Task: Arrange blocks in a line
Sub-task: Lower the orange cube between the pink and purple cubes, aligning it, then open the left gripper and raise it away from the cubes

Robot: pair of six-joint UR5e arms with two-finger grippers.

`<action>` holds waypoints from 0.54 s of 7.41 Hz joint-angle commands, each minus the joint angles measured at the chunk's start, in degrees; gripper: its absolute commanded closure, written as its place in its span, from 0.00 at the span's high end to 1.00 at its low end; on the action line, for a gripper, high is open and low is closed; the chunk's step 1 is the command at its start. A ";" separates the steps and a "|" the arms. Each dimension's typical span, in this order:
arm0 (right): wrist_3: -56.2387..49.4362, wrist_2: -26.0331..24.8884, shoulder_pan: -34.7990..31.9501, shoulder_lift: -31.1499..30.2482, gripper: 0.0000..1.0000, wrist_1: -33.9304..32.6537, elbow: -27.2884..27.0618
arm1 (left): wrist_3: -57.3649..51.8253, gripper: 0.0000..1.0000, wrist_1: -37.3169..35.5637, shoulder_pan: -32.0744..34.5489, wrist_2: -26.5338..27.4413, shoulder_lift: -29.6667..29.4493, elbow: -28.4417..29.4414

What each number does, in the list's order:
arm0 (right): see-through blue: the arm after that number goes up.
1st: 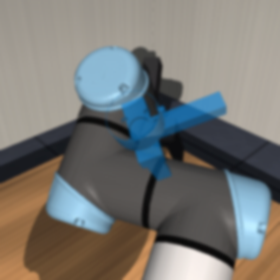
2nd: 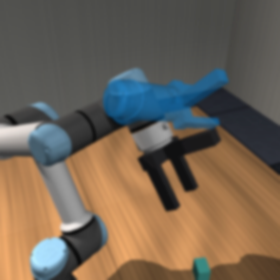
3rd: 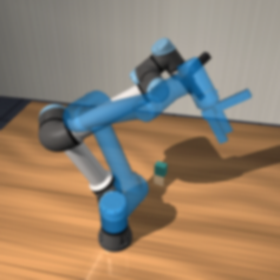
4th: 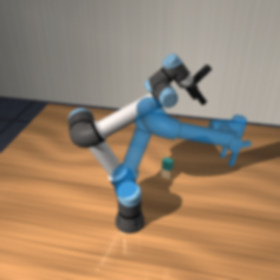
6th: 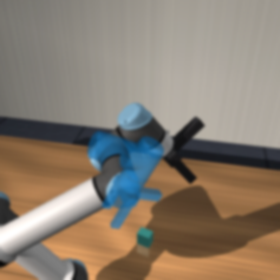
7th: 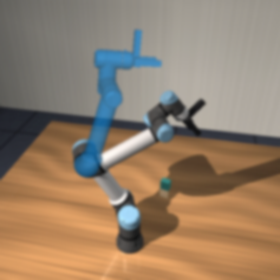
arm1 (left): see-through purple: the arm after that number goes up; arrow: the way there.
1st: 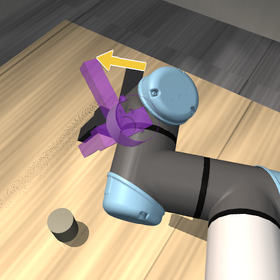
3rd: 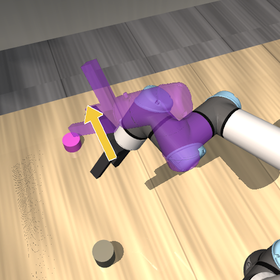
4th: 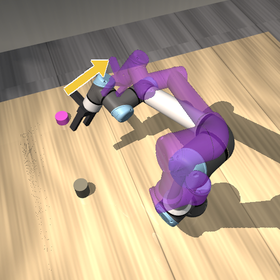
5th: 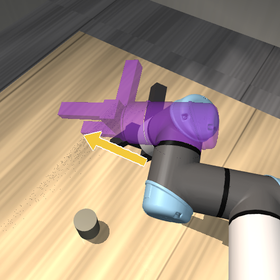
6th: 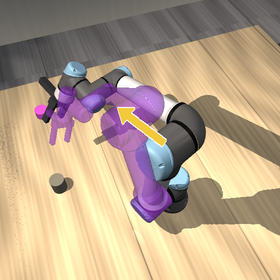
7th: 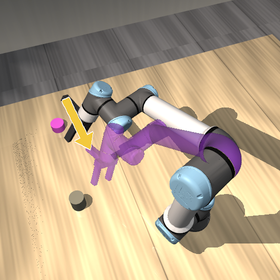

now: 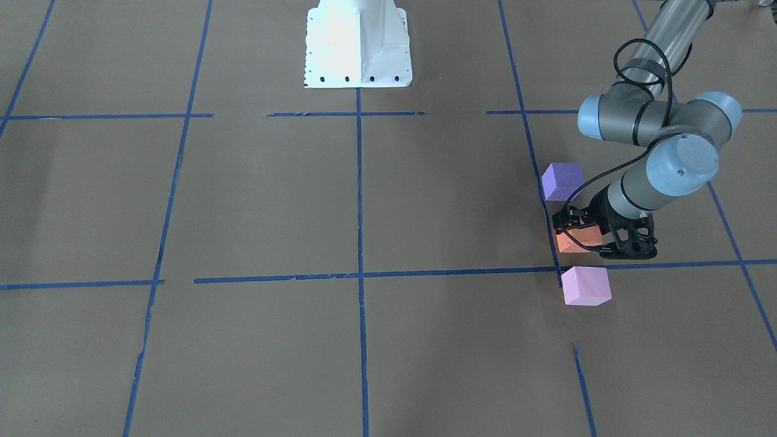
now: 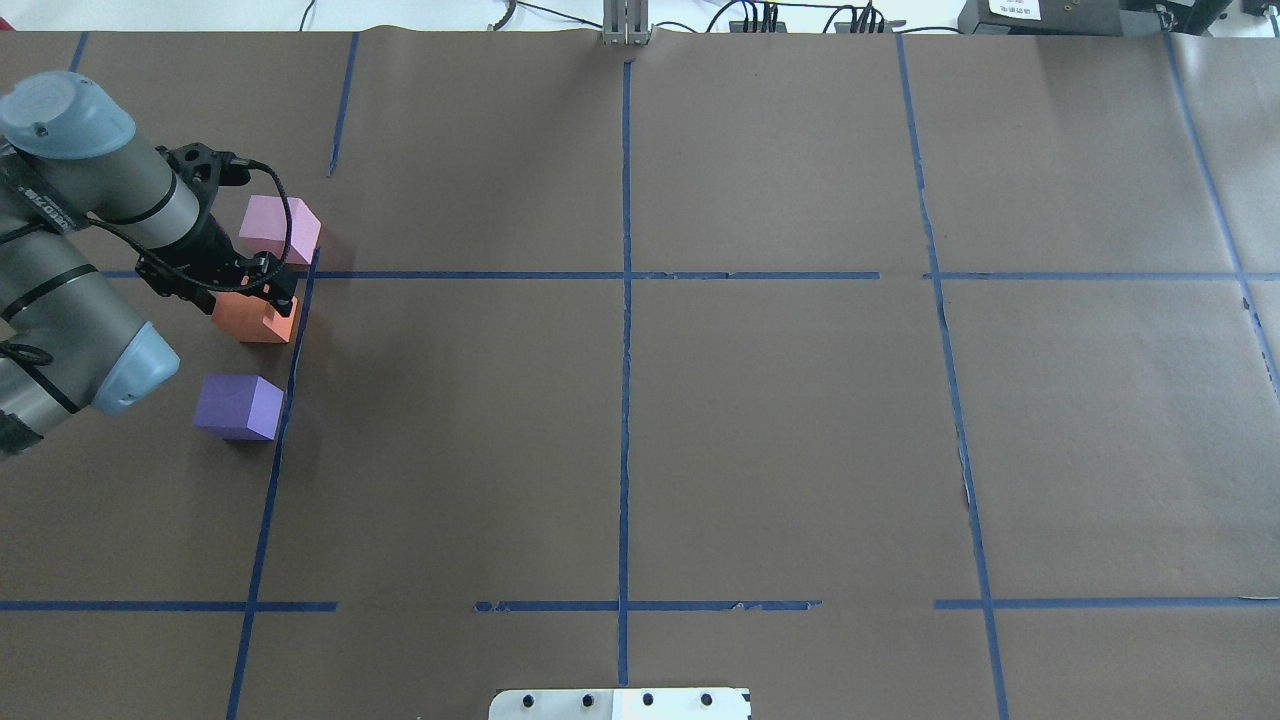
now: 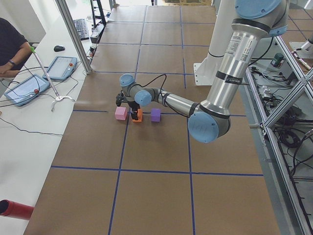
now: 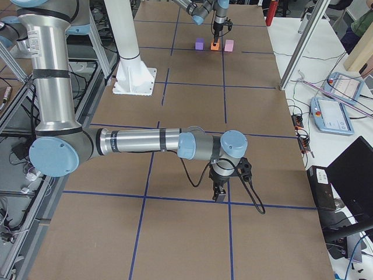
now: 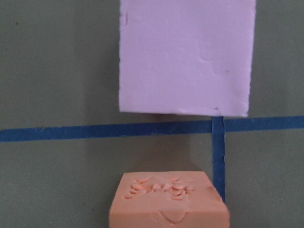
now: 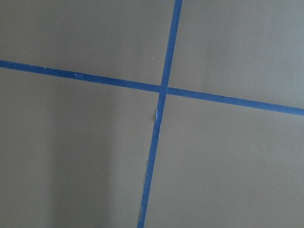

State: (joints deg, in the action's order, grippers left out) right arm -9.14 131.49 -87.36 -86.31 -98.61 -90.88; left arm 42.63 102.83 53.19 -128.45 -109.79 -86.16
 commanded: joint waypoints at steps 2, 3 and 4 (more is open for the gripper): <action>0.00 0.00 0.00 0.00 1.00 0.00 0.00 | 0.09 1.00 -3.94 2.78 0.04 1.85 -7.33; 0.00 0.00 0.00 0.00 1.00 0.00 0.00 | -0.17 1.00 -5.60 4.19 0.05 1.86 -8.40; 0.00 0.00 0.00 0.00 1.00 0.00 0.00 | -0.09 1.00 -7.45 4.98 0.13 2.12 -10.49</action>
State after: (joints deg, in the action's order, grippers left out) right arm -9.14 131.48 -87.36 -86.31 -98.61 -90.88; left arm 42.57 97.59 56.89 -128.40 -107.98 -94.24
